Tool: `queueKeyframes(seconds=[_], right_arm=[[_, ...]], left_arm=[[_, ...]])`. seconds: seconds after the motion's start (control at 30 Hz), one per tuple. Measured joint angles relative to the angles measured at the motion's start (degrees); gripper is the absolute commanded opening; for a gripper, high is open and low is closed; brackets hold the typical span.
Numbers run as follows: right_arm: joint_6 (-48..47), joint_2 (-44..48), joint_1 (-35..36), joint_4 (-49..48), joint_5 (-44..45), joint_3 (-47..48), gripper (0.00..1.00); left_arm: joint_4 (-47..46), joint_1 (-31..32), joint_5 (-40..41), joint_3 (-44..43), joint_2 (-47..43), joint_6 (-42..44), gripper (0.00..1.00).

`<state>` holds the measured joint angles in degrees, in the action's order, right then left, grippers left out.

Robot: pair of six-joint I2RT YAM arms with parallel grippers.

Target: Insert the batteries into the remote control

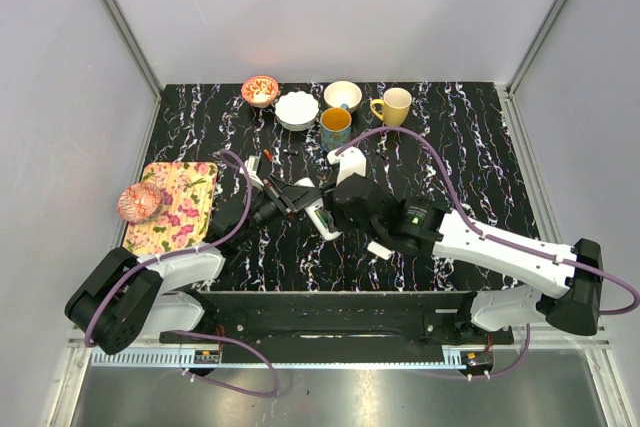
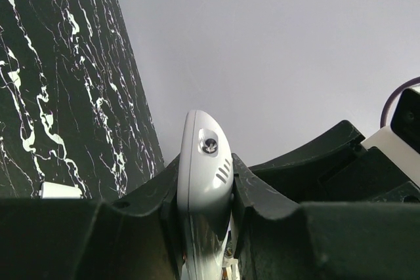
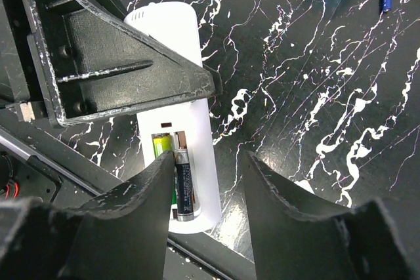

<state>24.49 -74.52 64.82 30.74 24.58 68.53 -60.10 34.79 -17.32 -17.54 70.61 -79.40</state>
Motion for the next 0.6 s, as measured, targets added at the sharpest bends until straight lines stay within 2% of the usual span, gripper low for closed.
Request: queueKeyframes(seconds=[0.2, 0.47, 0.6], right_arm=[[-0.2, 2.1, 0.0, 0.0, 0.0, -0.4, 0.54], [-0.9, 2.7, 0.0, 0.2, -1.9, -0.2, 0.50], [-2.4, -0.4, 0.0, 4.4, -5.2, 4.7, 0.47]], left_arm=[[0.0, 0.0, -0.2, 0.0, 0.0, -0.2, 0.00], [-0.7, 0.0, -0.3, 0.0, 0.0, -0.2, 0.00], [-0.9, 0.1, -0.5, 0.0, 0.0, -0.2, 0.00]])
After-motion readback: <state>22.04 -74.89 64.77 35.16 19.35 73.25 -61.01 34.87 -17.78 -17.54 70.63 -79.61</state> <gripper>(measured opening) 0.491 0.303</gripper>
